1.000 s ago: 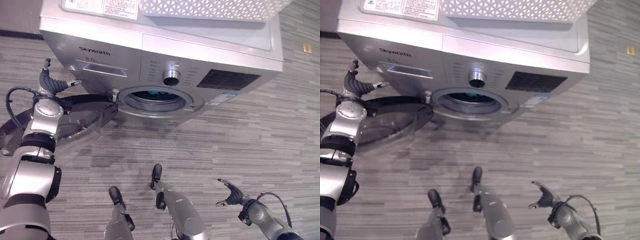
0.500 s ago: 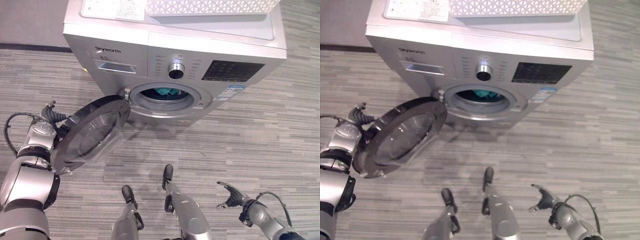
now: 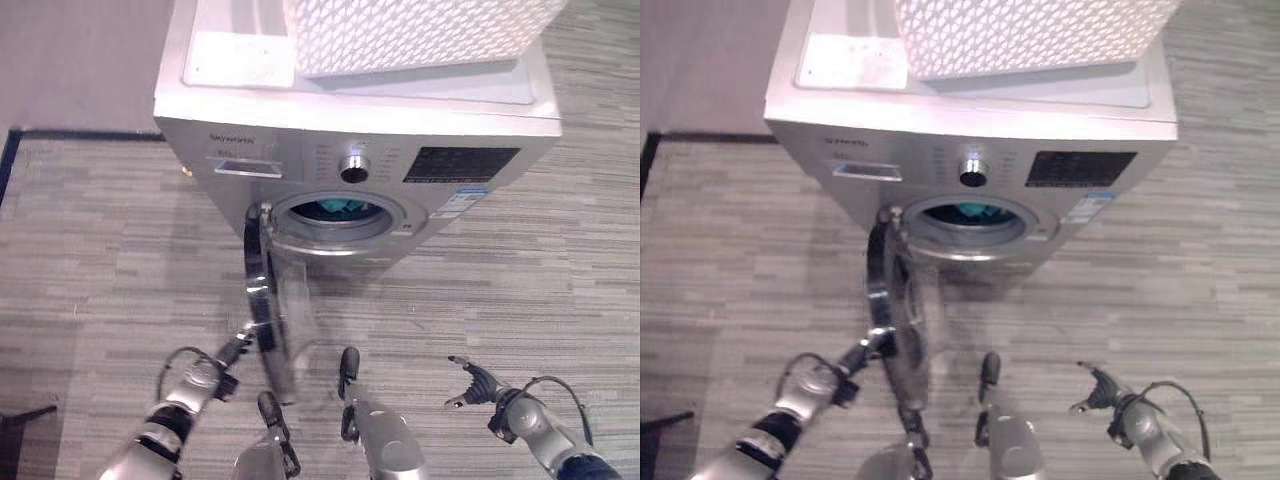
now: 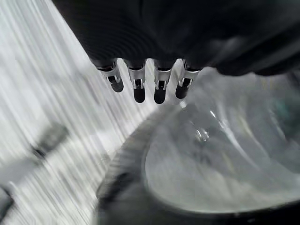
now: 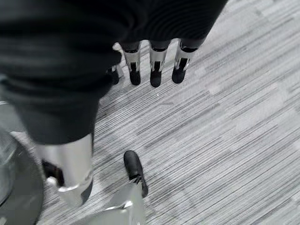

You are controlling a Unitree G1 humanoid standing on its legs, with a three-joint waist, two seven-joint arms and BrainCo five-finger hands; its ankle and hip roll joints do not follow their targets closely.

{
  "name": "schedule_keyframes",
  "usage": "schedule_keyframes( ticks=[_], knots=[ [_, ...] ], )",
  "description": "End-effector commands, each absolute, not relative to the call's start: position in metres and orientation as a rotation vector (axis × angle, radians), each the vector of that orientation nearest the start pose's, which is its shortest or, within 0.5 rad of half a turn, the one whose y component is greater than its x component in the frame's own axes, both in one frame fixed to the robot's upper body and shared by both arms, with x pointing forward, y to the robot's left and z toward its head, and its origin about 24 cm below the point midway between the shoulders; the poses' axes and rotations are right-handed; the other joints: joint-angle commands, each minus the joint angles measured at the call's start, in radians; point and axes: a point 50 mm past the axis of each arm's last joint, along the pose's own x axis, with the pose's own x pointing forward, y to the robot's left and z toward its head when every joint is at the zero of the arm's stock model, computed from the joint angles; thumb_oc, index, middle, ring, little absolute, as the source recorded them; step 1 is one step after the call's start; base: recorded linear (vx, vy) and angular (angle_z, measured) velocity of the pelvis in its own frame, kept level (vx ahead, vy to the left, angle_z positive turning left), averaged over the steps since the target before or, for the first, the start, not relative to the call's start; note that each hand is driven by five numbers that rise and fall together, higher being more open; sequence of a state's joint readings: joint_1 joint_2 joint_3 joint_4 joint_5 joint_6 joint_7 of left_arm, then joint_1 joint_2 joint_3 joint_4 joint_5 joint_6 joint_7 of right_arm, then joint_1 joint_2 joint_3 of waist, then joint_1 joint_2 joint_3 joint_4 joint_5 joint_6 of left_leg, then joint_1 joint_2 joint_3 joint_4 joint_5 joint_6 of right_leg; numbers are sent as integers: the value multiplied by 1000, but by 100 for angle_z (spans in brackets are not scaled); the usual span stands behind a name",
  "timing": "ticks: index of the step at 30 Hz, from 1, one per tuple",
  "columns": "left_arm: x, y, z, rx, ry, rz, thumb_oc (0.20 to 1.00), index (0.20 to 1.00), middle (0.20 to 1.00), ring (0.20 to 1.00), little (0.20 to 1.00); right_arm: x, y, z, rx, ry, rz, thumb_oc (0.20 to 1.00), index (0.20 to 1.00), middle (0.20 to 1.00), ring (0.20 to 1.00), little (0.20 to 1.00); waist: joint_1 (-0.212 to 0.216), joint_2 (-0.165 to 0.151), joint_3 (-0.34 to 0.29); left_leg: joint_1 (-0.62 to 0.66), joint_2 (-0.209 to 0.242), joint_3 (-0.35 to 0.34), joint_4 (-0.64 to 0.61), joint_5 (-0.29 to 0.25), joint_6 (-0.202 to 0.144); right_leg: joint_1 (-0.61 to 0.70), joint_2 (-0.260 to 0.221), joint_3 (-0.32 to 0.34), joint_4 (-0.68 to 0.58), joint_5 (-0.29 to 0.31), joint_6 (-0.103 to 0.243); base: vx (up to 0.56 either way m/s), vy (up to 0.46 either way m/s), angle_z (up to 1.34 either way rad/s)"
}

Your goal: Grab the laundry basket,head to the washer,open it,put in the laundry and shut it.

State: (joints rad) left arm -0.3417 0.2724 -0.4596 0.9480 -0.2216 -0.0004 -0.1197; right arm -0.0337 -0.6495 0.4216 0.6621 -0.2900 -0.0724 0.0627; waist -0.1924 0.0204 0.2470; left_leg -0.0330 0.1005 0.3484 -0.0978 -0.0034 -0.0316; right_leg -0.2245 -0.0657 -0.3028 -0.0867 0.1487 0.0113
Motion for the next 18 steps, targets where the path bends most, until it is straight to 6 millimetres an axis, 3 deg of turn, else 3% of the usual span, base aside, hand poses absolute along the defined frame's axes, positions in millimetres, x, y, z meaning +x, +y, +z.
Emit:
schedule_keyframes(
  ticks=[1,2,3,8,11,12,13,17,18],
  knots=[
    [291,145,-54,248,502,-284,1000,1000,1000,1000,1000,183,-276,-81,-1023,710,388,1000,1000,1000,1000,1000,-5,-18,-54,6,45,11,42,-42,-36,-8,-36,23,60,-89,88,82,-14,-43],
    [300,121,-40,208,420,-309,1000,1000,1000,1000,1000,182,-271,-86,-1016,716,388,1000,1000,1000,1000,1000,-13,-18,-62,11,45,26,44,-45,-36,-7,-35,27,56,-89,90,59,-17,-58],
    [300,120,-40,209,420,-309,1000,1000,1000,1000,1000,182,-271,-86,-1016,716,387,1000,1000,1000,1000,1000,-12,-18,-62,12,45,27,44,-45,-36,-7,-35,28,56,-89,90,58,-30,-38],
    [314,72,7,156,159,-386,1000,1000,1000,1000,1000,168,-260,-101,-980,742,387,1000,1000,1000,1000,1000,-9,-24,-67,16,43,14,61,-56,-34,6,-32,19,52,-101,86,43,-57,-18],
    [313,72,7,157,160,-386,1000,1000,1000,1000,1000,168,-260,-102,-979,743,387,1000,1000,1000,1000,1000,-9,-25,-67,16,44,14,62,-56,-35,7,-32,19,52,-101,86,18,-19,-1],
    [299,73,21,247,44,-520,1000,1000,1000,1000,1000,162,-266,-107,-939,785,324,1000,1000,1000,1000,1000,16,-7,-62,19,40,-11,64,-61,-33,26,-31,7,48,-108,86,39,-26,-3],
    [298,75,21,251,49,-521,1000,1000,1000,1000,1000,161,-264,-108,-934,787,327,1000,1000,1000,1000,1000,16,-11,-64,20,40,-11,64,-61,-33,28,-31,7,47,-108,86,51,-21,-1],
    [261,115,12,310,93,-640,1000,1000,1000,1000,1000,163,-272,-102,-892,776,268,1000,1000,1000,1000,1000,48,14,-65,27,39,-29,62,-62,-32,49,-30,-3,38,-113,85,23,12,5],
    [260,116,12,310,94,-639,1000,1000,1000,1000,1000,162,-272,-102,-892,776,269,1000,1000,1000,1000,1000,47,13,-66,27,39,-29,62,-62,-32,49,-30,-3,38,-113,85,32,13,15]
  ],
)
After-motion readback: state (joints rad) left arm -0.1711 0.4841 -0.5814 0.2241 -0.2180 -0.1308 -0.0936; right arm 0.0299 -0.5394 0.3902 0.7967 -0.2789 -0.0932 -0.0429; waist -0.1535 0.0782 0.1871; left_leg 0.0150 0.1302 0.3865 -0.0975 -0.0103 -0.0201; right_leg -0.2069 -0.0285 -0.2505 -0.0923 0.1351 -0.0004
